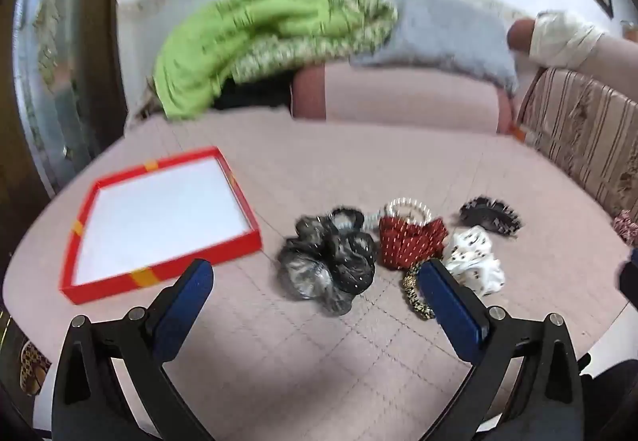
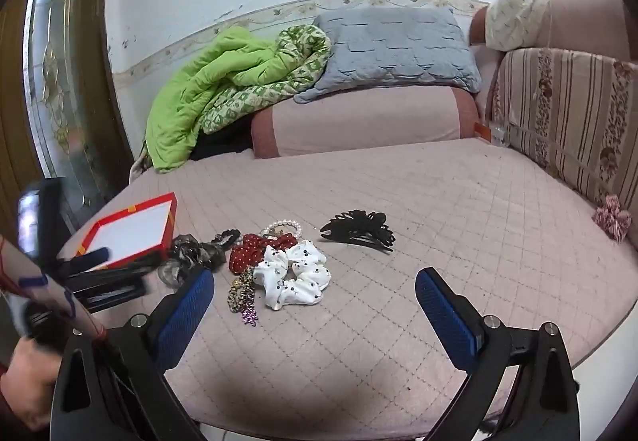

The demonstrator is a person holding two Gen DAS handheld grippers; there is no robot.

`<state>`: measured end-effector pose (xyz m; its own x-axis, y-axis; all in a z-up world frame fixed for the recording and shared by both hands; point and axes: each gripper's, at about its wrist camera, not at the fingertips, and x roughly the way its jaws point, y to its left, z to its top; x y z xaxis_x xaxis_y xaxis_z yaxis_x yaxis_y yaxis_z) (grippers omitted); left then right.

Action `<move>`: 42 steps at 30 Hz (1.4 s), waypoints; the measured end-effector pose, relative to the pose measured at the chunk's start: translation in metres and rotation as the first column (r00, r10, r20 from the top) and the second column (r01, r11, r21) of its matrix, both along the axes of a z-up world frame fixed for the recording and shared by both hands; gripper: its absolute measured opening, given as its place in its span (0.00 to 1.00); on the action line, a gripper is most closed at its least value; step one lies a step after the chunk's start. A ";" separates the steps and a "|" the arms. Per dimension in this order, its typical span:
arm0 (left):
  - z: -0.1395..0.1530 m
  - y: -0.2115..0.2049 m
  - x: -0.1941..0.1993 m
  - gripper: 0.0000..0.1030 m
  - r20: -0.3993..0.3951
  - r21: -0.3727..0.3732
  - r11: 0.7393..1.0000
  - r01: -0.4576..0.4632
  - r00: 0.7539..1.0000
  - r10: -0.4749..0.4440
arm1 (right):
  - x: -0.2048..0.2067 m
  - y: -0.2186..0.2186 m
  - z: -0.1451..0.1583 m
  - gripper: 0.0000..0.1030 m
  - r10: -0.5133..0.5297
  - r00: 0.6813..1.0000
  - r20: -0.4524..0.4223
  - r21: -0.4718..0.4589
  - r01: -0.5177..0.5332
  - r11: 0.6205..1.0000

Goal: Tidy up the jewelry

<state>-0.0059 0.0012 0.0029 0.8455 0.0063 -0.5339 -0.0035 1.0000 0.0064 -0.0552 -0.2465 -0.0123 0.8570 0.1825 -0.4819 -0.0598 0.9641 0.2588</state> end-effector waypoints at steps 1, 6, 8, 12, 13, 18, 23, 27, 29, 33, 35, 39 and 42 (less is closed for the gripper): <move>0.003 0.001 -0.006 1.00 0.012 0.012 1.000 -0.002 1.000 0.002 | 0.000 0.001 0.001 1.00 0.001 1.000 0.000 0.005 -0.001 1.000; 0.010 0.012 -0.021 1.00 0.032 0.010 1.000 -0.013 0.999 0.013 | -0.002 0.007 0.001 1.00 0.007 1.000 -0.003 0.015 -0.007 1.000; 0.012 0.016 -0.022 1.00 0.036 0.007 1.000 -0.023 0.999 0.022 | -0.001 0.009 0.004 1.00 0.009 1.000 0.001 0.014 -0.009 1.000; 0.013 0.020 -0.026 1.00 0.033 -0.002 0.999 -0.040 0.999 0.040 | 0.003 0.013 0.004 1.00 0.015 1.000 -0.004 0.020 -0.015 1.000; 0.013 0.020 -0.027 1.00 0.035 -0.004 0.999 -0.041 0.999 0.041 | 0.004 0.014 0.004 1.00 0.016 1.000 -0.005 0.022 -0.016 1.000; 0.009 0.020 -0.028 1.00 0.065 0.028 0.999 -0.040 0.997 0.038 | 0.006 0.017 0.005 1.00 0.020 1.000 -0.009 0.015 -0.020 1.000; 0.008 0.023 -0.029 1.00 0.069 0.036 0.998 -0.043 0.997 0.041 | 0.006 0.015 0.004 1.00 0.020 1.000 -0.012 0.019 -0.019 1.000; 0.007 0.021 -0.027 1.00 0.051 0.032 0.998 -0.045 0.998 0.044 | 0.006 0.014 0.005 1.00 0.019 1.000 -0.012 0.022 -0.018 1.000; 0.007 0.018 -0.027 1.00 0.048 0.062 0.997 -0.047 0.998 0.045 | 0.006 0.014 0.005 1.00 0.019 1.000 -0.013 0.021 -0.019 1.000; 0.005 0.018 -0.025 1.00 0.047 0.039 0.998 -0.051 0.998 0.049 | 0.006 0.014 0.005 1.00 0.020 1.000 -0.013 0.021 -0.019 1.000; 0.006 0.018 -0.023 1.00 0.031 0.055 0.997 -0.050 0.998 0.048 | 0.006 0.014 0.005 1.00 0.020 1.000 -0.014 0.019 -0.019 1.000; 0.007 0.018 -0.022 1.00 0.028 0.076 0.996 -0.051 0.998 0.049 | 0.006 0.013 0.004 1.00 0.019 1.000 -0.016 0.020 -0.019 1.000; 0.007 0.018 -0.022 1.00 0.030 0.087 0.995 -0.052 0.998 0.050 | 0.007 0.012 0.004 1.00 0.021 1.000 -0.018 0.020 -0.021 1.000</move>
